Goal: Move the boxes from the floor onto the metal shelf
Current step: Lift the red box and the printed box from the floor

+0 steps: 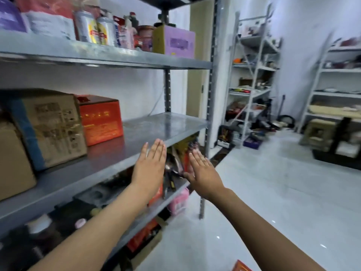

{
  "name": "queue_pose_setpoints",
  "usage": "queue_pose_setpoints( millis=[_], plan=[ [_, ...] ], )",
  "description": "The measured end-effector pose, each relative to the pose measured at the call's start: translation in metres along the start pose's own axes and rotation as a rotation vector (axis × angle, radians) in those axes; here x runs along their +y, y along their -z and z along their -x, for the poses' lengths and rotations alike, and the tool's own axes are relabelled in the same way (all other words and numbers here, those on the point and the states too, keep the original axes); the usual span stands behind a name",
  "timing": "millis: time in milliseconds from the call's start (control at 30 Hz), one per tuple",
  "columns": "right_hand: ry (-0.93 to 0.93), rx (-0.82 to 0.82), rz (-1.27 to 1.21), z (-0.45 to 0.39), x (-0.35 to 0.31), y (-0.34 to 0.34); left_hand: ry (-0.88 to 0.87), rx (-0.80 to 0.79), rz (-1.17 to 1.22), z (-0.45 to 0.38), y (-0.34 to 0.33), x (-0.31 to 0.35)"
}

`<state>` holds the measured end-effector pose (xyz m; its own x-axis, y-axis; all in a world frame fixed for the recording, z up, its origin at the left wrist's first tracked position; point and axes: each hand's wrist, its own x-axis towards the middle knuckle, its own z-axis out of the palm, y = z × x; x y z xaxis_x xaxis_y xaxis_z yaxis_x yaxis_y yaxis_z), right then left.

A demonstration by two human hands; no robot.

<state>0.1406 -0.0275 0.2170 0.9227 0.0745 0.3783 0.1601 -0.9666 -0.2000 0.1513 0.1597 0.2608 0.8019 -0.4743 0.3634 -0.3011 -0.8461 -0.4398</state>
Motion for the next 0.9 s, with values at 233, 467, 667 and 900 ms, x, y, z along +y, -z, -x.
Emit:
queue_pose_setpoints(
  millis=[233,467,667,900],
  plan=[
    [-0.240,0.032,0.020,0.116,0.063,0.027,-0.178,0.088,0.062,0.012,0.015,0.112],
    [-0.464,0.016,-0.001,0.196,0.130,0.011,-0.337,0.026,0.027,0.022,-0.001,0.202],
    [-0.642,0.000,-0.046,0.263,0.186,-0.031,-0.433,-0.118,0.079,0.041,-0.047,0.288],
    [-0.848,-0.172,-0.096,0.317,0.238,-0.121,-0.569,-0.297,0.163,0.041,-0.122,0.358]
  ],
)
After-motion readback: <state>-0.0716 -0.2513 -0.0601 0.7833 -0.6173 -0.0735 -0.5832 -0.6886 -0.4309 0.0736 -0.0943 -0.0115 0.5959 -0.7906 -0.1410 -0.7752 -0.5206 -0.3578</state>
